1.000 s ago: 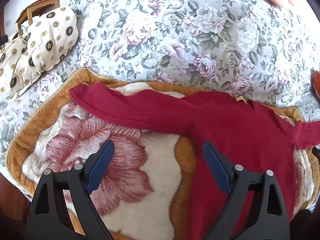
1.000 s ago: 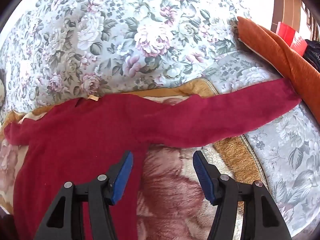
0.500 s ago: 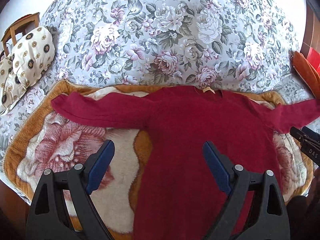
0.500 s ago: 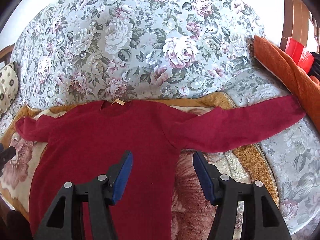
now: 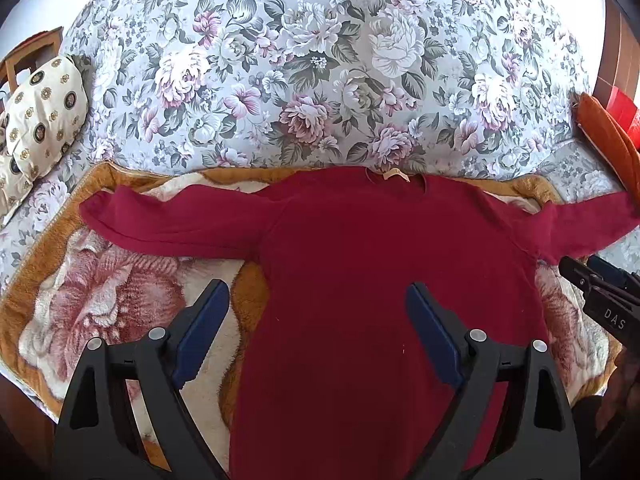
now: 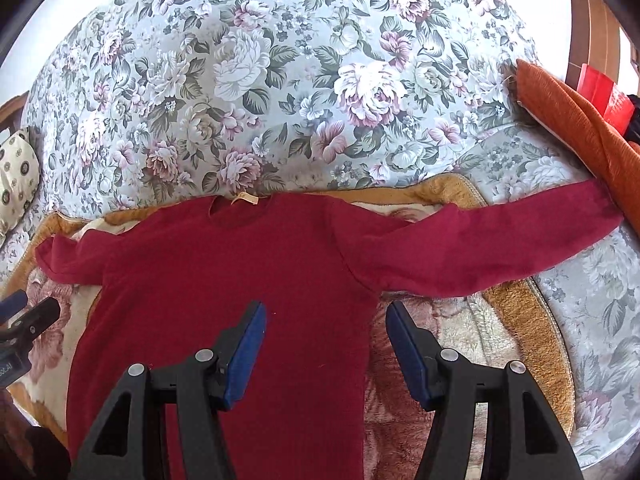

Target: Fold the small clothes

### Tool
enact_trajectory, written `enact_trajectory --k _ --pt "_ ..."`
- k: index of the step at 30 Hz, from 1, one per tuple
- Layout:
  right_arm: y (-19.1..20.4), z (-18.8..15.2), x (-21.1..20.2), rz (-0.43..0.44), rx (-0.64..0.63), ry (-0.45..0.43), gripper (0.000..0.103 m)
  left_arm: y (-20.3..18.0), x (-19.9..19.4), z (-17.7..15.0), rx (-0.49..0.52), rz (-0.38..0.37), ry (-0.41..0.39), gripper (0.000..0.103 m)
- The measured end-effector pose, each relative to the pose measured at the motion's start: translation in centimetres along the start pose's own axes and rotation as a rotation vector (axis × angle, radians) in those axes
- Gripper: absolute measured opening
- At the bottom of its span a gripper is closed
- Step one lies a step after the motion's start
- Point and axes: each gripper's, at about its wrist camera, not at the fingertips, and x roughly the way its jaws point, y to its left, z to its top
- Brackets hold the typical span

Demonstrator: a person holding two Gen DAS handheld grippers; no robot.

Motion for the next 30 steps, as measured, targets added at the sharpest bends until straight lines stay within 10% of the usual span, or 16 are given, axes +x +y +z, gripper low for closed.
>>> enact_trajectory --k 30 --pt "1.2 0.6 4.2 0.035 0.008 0.079 0.06 -1.2 5.3 1.5 -0.034 -0.006 0.064 0.09"
